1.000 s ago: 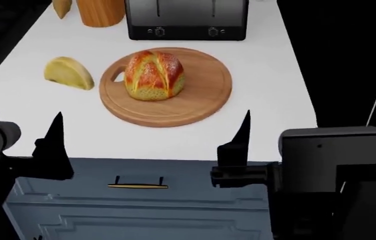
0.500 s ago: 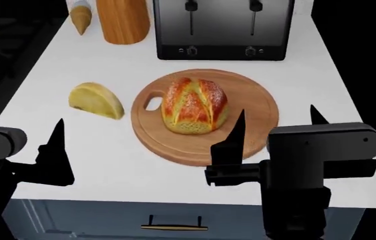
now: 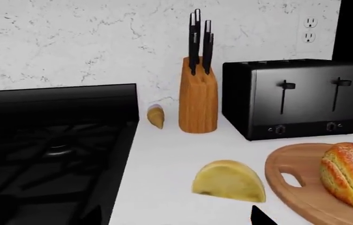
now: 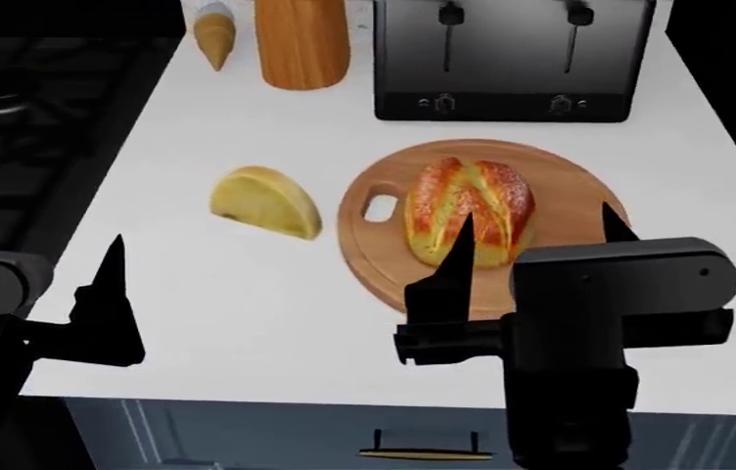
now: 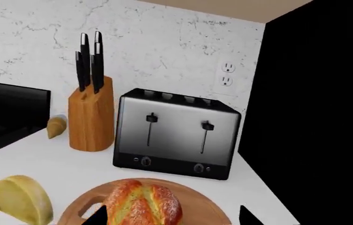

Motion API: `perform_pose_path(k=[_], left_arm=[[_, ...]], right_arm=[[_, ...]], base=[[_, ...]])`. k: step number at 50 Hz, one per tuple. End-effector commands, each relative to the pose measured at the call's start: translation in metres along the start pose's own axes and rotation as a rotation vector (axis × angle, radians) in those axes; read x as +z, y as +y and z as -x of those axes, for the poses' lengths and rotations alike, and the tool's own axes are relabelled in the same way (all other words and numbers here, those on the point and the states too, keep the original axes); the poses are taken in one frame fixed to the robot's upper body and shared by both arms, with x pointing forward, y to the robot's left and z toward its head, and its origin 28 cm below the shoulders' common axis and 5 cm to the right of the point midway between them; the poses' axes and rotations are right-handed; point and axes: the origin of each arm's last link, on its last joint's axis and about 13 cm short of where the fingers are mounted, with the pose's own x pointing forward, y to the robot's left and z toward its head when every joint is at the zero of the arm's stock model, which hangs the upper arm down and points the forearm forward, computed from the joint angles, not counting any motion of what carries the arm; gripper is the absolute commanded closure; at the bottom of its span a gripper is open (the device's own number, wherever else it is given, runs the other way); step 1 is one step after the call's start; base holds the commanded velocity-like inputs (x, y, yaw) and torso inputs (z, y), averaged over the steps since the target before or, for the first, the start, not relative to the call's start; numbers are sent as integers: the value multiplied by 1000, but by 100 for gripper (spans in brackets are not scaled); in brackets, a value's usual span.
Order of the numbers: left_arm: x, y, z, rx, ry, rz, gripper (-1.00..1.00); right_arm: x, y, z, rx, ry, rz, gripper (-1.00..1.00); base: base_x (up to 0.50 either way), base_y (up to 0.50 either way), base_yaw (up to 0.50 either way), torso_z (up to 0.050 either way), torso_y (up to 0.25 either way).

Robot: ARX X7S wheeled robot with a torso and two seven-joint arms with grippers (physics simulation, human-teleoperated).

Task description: Pick up the wedge of cheese and place it on the slice of bread to prepare a simple cheese on bread dish.

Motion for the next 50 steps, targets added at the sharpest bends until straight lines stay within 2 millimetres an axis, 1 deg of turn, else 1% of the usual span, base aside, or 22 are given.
perform_pose_path(k=[1, 14, 23, 31, 50], left_arm=[[-1, 0, 0, 0, 0, 0, -100], [-1, 0, -1, 2, 8, -1, -100], [-1, 0, -1, 3, 7, 0, -100], [-1, 1, -1, 7, 4, 0, -100], [-1, 0, 0, 14, 6, -2, -100]], right_arm=[[-1, 2, -1, 13, 0, -3, -100], [-1, 2, 0, 27, 1, -21, -100], [0, 2, -1, 35, 1, -31, -100], [-1, 0, -2, 28, 1, -44, -100], [1, -1, 0, 27, -2, -50, -100]], base=[[0, 320, 0, 0, 0], [17, 320, 0, 0, 0], [124, 246, 0, 0, 0], [192, 108, 0, 0, 0], [201, 2, 0, 0, 1]])
